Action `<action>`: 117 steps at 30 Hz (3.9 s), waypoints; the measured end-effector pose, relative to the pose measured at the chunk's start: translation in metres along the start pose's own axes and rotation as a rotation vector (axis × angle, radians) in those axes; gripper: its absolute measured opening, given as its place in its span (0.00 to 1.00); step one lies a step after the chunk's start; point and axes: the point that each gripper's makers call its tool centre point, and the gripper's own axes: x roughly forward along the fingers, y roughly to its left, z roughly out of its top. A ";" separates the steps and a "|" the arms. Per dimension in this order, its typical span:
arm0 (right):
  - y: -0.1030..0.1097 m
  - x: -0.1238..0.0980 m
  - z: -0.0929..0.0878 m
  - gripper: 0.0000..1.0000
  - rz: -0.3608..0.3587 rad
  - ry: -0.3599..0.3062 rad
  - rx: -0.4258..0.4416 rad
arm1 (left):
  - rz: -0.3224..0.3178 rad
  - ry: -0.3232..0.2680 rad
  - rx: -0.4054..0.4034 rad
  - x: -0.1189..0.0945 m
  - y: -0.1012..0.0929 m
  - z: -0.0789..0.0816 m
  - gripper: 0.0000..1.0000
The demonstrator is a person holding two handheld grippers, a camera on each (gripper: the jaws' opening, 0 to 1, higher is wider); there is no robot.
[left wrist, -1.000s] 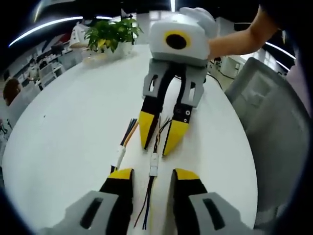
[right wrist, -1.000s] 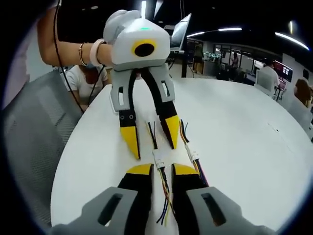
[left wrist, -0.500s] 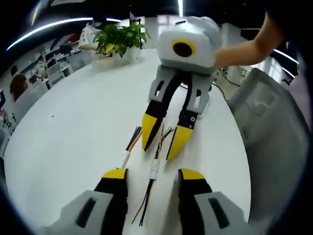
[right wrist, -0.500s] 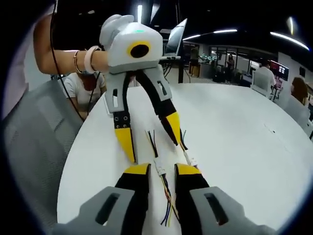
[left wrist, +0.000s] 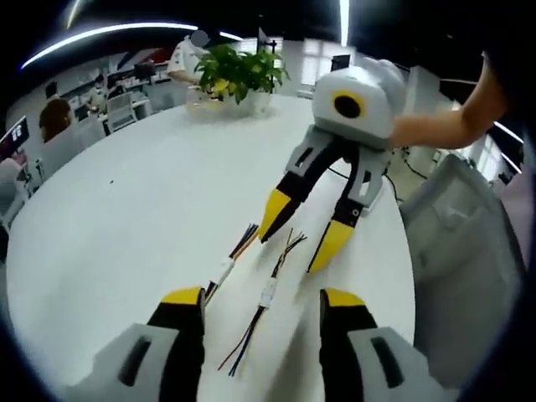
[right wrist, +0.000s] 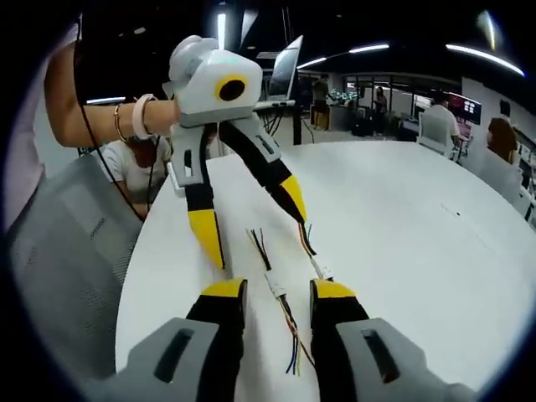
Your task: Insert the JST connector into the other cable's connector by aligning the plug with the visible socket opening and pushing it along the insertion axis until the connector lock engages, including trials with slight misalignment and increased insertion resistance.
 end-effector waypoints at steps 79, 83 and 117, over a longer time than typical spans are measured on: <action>0.025 -0.087 0.014 0.80 -0.276 -0.090 0.292 | 0.193 -0.096 -0.205 -0.077 -0.046 -0.002 0.94; 0.031 -0.089 0.009 0.83 -0.275 -0.092 0.312 | 0.186 -0.093 -0.216 -0.081 -0.053 -0.005 0.94; 0.061 -0.086 -0.011 0.94 -0.286 -0.061 0.400 | 0.179 -0.095 -0.329 -0.071 -0.069 -0.023 0.99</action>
